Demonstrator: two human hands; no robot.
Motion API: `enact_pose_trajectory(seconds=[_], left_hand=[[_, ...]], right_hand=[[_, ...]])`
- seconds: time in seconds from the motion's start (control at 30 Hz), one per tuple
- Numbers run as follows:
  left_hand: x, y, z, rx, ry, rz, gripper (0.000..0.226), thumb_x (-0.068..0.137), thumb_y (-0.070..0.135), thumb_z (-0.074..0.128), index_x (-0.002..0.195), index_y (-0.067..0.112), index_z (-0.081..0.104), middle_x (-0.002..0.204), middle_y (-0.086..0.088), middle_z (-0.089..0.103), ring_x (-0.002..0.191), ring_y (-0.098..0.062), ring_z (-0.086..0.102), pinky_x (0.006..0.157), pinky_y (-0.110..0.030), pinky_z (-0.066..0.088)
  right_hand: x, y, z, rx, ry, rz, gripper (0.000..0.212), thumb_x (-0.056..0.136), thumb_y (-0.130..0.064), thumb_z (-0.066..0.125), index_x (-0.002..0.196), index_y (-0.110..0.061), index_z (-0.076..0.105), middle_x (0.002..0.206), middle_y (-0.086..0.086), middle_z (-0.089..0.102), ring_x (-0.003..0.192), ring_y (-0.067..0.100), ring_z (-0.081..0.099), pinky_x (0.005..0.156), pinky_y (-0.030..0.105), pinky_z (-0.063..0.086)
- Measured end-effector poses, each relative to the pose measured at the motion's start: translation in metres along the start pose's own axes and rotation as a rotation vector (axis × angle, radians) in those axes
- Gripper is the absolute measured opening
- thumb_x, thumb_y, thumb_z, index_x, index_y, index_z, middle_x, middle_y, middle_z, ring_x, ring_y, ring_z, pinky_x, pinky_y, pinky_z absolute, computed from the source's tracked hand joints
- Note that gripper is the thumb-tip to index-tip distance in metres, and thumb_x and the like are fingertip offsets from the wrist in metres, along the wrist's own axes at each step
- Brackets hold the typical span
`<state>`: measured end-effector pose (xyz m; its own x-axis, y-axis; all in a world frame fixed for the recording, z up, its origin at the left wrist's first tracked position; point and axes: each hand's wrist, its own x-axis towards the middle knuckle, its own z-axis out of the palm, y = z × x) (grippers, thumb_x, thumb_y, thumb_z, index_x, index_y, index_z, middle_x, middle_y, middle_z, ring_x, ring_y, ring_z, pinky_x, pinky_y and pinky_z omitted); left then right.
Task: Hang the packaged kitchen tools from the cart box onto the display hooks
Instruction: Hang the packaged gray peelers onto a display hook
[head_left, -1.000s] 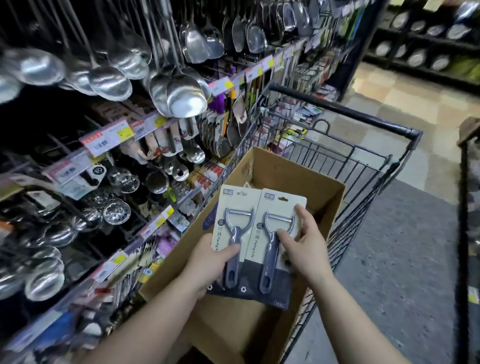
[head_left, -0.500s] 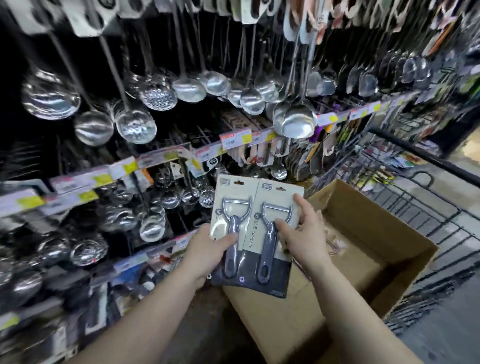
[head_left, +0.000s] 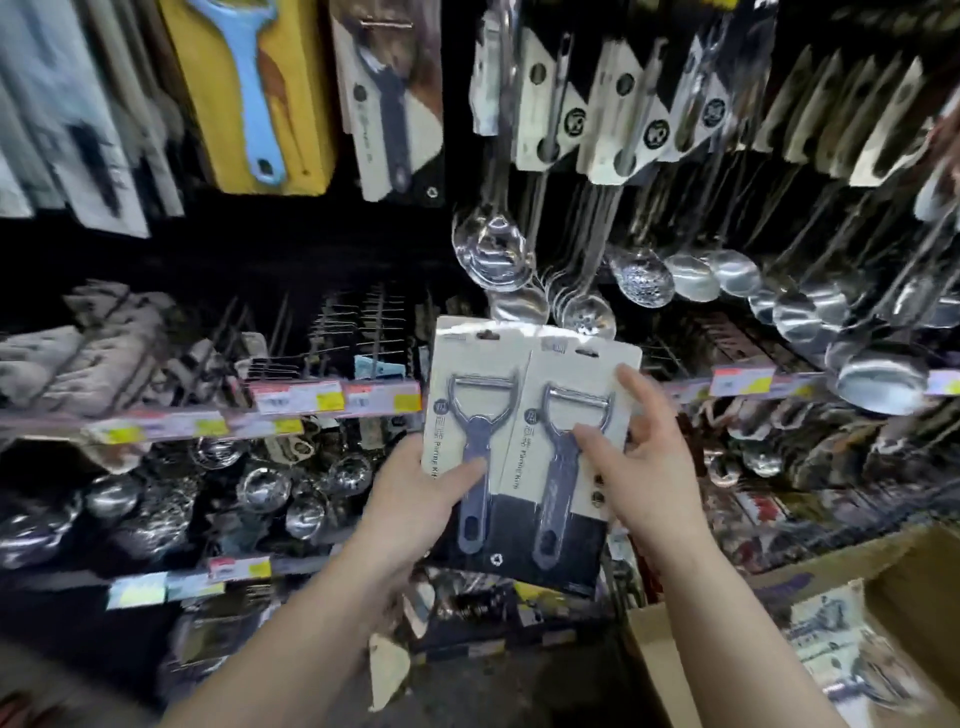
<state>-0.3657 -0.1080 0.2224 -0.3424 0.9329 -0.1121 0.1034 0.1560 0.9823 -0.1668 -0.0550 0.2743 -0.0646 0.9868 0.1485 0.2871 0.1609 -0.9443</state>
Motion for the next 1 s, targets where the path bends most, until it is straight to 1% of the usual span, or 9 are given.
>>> enact_pose_trajectory(seconds=[0.17, 0.27, 0.33, 0.43, 0.53, 0.6, 0.7, 0.83, 1.0], left_hand=[[0.010, 0.011, -0.077, -0.030, 0.060, 0.065, 0.025, 0.091, 0.029, 0.072, 0.115, 0.022, 0.070, 0.107, 0.010, 0.077, 0.101, -0.012, 0.073, 0.099, -0.046, 0.054], [0.015, 0.021, -0.117, -0.023, 0.114, 0.102, 0.047, 0.077, 0.052, 0.075, 0.115, 0.025, 0.068, 0.109, 0.013, 0.076, 0.104, -0.011, 0.071, 0.101, -0.047, 0.052], [0.019, 0.024, -0.141, -0.035, 0.132, 0.119, 0.058, 0.070, 0.058, 0.072, 0.117, 0.024, 0.067, 0.110, 0.012, 0.076, 0.106, -0.011, 0.071, 0.102, -0.047, 0.052], [0.023, 0.031, -0.169, -0.028, 0.150, 0.127, 0.039, 0.083, 0.044, 0.073, 0.115, 0.022, 0.070, 0.108, 0.011, 0.077, 0.105, -0.012, 0.072, 0.098, -0.043, 0.053], [0.030, 0.039, -0.191, -0.040, 0.227, 0.166, 0.020, 0.091, 0.028, 0.073, 0.109, 0.020, 0.071, 0.100, 0.013, 0.078, 0.097, -0.008, 0.072, 0.082, -0.027, 0.052], [0.033, 0.049, -0.200, -0.049, 0.254, 0.184, 0.019, 0.091, 0.026, 0.073, 0.109, 0.021, 0.070, 0.099, 0.014, 0.078, 0.095, -0.006, 0.072, 0.080, -0.027, 0.052], [0.037, 0.064, -0.209, -0.052, 0.260, 0.217, 0.019, 0.091, 0.026, 0.073, 0.109, 0.020, 0.070, 0.101, 0.010, 0.078, 0.097, -0.008, 0.072, 0.086, -0.030, 0.055], [0.044, 0.083, -0.215, -0.047, 0.279, 0.255, 0.022, 0.092, 0.026, 0.072, 0.111, 0.018, 0.067, 0.103, 0.009, 0.076, 0.092, -0.003, 0.071, 0.062, -0.008, 0.048], [0.051, 0.100, -0.212, -0.060, 0.289, 0.296, 0.017, 0.092, 0.026, 0.071, 0.109, 0.023, 0.069, 0.103, 0.012, 0.076, 0.095, -0.003, 0.070, 0.074, -0.021, 0.048]], right_hand=[[0.009, -0.046, 0.070, 0.047, -0.049, -0.091, 0.065, 0.089, -0.018, 0.072, 0.142, -0.040, 0.042, 0.137, -0.011, 0.057, 0.118, 0.009, 0.061, 0.099, 0.042, 0.053], [0.013, -0.068, 0.107, 0.102, -0.084, -0.118, 0.064, 0.090, -0.014, 0.070, 0.143, -0.036, 0.042, 0.138, -0.010, 0.057, 0.118, 0.004, 0.061, 0.101, 0.041, 0.052], [0.015, -0.081, 0.129, 0.144, -0.110, -0.133, 0.065, 0.090, -0.013, 0.070, 0.145, -0.035, 0.042, 0.134, -0.012, 0.059, 0.114, -0.002, 0.061, 0.102, 0.039, 0.052], [0.020, -0.096, 0.157, 0.176, -0.115, -0.146, 0.063, 0.091, -0.012, 0.070, 0.142, -0.037, 0.044, 0.130, -0.007, 0.063, 0.112, 0.009, 0.065, 0.098, 0.043, 0.054], [0.025, -0.114, 0.176, 0.223, -0.124, -0.180, 0.062, 0.090, -0.014, 0.070, 0.124, -0.057, 0.043, 0.130, -0.006, 0.064, 0.110, 0.012, 0.067, 0.095, 0.045, 0.056], [0.029, -0.125, 0.184, 0.244, -0.120, -0.202, 0.062, 0.091, -0.014, 0.069, 0.118, -0.062, 0.041, 0.131, -0.007, 0.063, 0.111, 0.011, 0.067, 0.095, 0.045, 0.056], [0.037, -0.141, 0.191, 0.299, -0.113, -0.228, 0.059, 0.092, -0.013, 0.067, 0.114, -0.063, 0.044, 0.132, -0.008, 0.063, 0.113, 0.010, 0.066, 0.097, 0.046, 0.054], [0.045, -0.157, 0.192, 0.343, -0.094, -0.257, 0.057, 0.093, -0.012, 0.065, 0.131, -0.049, 0.044, 0.125, -0.007, 0.067, 0.107, 0.008, 0.068, 0.095, 0.043, 0.056], [0.057, -0.171, 0.184, 0.342, -0.103, -0.310, 0.057, 0.094, -0.012, 0.065, 0.135, -0.046, 0.042, 0.128, -0.005, 0.066, 0.109, 0.009, 0.068, 0.096, 0.042, 0.056]])
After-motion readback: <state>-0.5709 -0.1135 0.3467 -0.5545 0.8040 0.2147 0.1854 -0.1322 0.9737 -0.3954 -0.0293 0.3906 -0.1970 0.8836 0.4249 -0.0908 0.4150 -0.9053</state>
